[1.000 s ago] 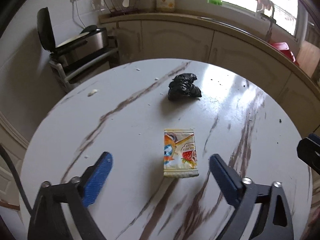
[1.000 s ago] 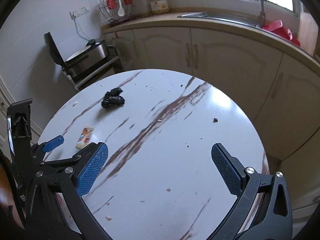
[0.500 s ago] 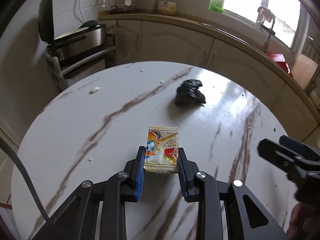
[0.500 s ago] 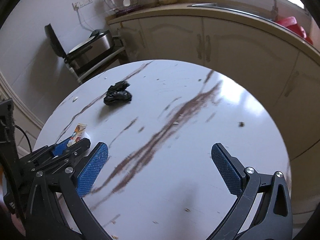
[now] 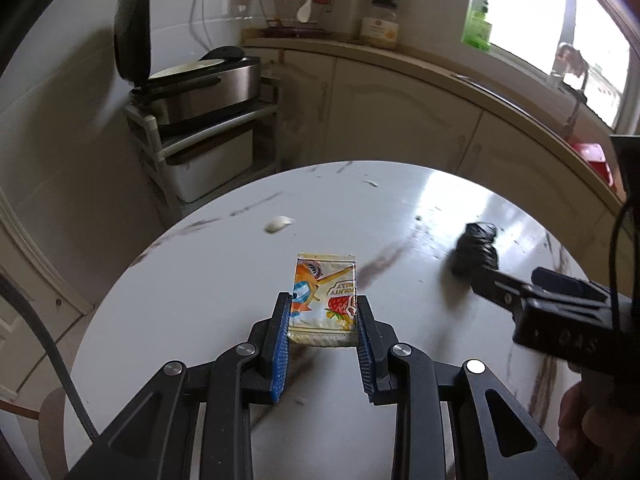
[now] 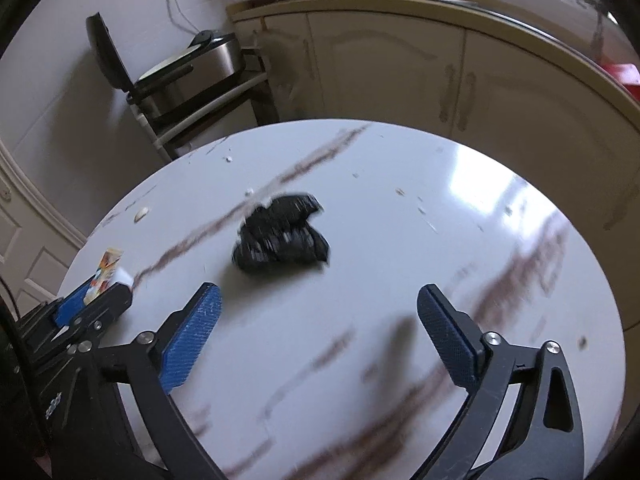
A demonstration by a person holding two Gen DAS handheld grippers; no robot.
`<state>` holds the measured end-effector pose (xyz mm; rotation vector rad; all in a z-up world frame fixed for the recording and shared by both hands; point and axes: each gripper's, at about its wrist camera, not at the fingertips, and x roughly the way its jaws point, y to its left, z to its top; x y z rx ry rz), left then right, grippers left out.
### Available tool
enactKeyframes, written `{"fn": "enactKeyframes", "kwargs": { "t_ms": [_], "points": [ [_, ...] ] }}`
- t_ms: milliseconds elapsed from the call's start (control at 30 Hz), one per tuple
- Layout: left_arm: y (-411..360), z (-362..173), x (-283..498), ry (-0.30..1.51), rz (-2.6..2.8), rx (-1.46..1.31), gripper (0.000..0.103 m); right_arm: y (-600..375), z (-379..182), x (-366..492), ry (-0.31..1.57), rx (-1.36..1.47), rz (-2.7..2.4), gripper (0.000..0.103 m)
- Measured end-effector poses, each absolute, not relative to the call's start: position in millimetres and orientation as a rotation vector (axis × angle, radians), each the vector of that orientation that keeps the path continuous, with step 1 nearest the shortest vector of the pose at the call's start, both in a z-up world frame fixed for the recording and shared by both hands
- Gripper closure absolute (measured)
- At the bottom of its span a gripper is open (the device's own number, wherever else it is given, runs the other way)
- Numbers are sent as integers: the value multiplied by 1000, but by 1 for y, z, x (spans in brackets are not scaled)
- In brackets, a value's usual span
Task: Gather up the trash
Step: 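Grasp the small printed packet with the left tool while the right tool grasps the black bag, then carry the printed packet and black bag to the floor bin and open both tools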
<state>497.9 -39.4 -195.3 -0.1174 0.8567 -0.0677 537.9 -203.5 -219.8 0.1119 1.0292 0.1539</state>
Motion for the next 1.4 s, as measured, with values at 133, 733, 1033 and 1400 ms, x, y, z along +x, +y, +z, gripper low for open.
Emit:
{"fn": "enactKeyframes", "kwargs": {
  "t_ms": [133,733,1033,1400],
  "points": [
    [-33,-199,503,869,-55,-140,77,-194,-223,557,1034,91,158,15],
    [-62,-163,456,812,-82,-87,77,-200,-206,508,974,46,223,70],
    [-135,-132,390,763,-210,-32,77,-282,-159,421,887,167,182,70],
    [-238,-119,320,733,-447,11,77,-409,-131,312,779,321,72,70]
  ]
}}
